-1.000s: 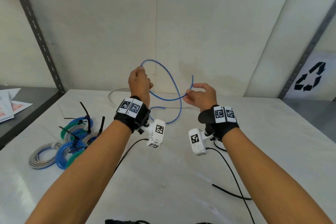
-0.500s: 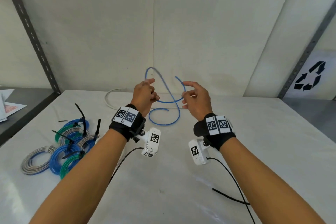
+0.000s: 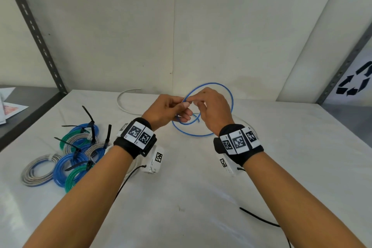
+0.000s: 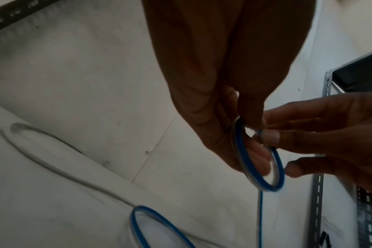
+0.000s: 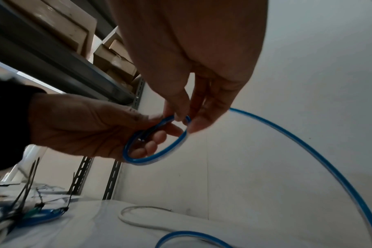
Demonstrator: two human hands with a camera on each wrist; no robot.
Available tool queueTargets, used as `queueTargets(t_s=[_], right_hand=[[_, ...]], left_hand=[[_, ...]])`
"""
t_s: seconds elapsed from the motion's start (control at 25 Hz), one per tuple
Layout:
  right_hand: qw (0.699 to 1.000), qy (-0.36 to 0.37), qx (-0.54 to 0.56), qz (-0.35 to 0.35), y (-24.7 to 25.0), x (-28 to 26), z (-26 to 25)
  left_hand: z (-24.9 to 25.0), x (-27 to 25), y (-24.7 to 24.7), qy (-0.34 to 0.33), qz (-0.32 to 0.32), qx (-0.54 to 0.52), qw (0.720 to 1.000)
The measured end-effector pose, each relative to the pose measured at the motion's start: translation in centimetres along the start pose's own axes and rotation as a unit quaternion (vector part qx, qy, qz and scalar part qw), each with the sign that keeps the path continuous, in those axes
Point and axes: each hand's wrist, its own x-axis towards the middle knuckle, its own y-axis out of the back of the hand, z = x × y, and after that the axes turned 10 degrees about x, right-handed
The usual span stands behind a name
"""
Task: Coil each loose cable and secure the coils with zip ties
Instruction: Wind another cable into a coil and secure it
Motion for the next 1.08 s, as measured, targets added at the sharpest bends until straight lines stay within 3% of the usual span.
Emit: queueTargets(t_s=[0.08, 0.16, 0.32, 0.4, 0.48, 0.64, 0.84, 0.96, 1.08], right_hand=[[0.997, -0.013, 0.072, 0.038, -0.2, -0.2, -0.1], [0.995, 0.000, 0.099, 0.024, 0.0, -0.2, -0.3], [0.998, 0.031, 0.013, -0.044, 0.2, 0.4, -0.8], [0.997, 0.066, -0.041, -0.016, 0.5, 0.6, -1.1], [0.997, 0.078, -0.026, -0.010, 1.2, 1.0, -1.5], [0.992, -0.006, 0.125, -0.018, 2.5, 1.9, -2.0], [0.982, -0.012, 0.171, 0.078, 1.8, 1.8, -2.0], [0.964, -0.050, 0.226, 0.129, 0.5, 1.1, -1.9], [0.937, -0.094, 0.318, 0.111, -0.7, -0.1, -1.9]], left_hand=[[-0.1, -0.2, 0.5, 0.015, -0.027, 0.023, 0.999], [0.1, -0.5, 1.1, 0.027, -0.042, 0.045, 0.998], [0.6, -0.8, 1.9, -0.004, -0.021, 0.170, 0.985], [1.1, -1.1, 2.0, -0.009, -0.002, 0.170, 0.985], [1.7, -1.5, 2.1, -0.018, 0.026, 0.168, 0.985], [2.4, -2.3, 2.5, -0.018, 0.057, 0.133, 0.989], [2.6, -2.6, 3.3, -0.025, 0.067, 0.085, 0.994], [2.5, -2.6, 3.6, -0.032, 0.094, 0.049, 0.994], [2.3, -2.8, 3.4, -0.035, 0.128, -0.010, 0.991]])
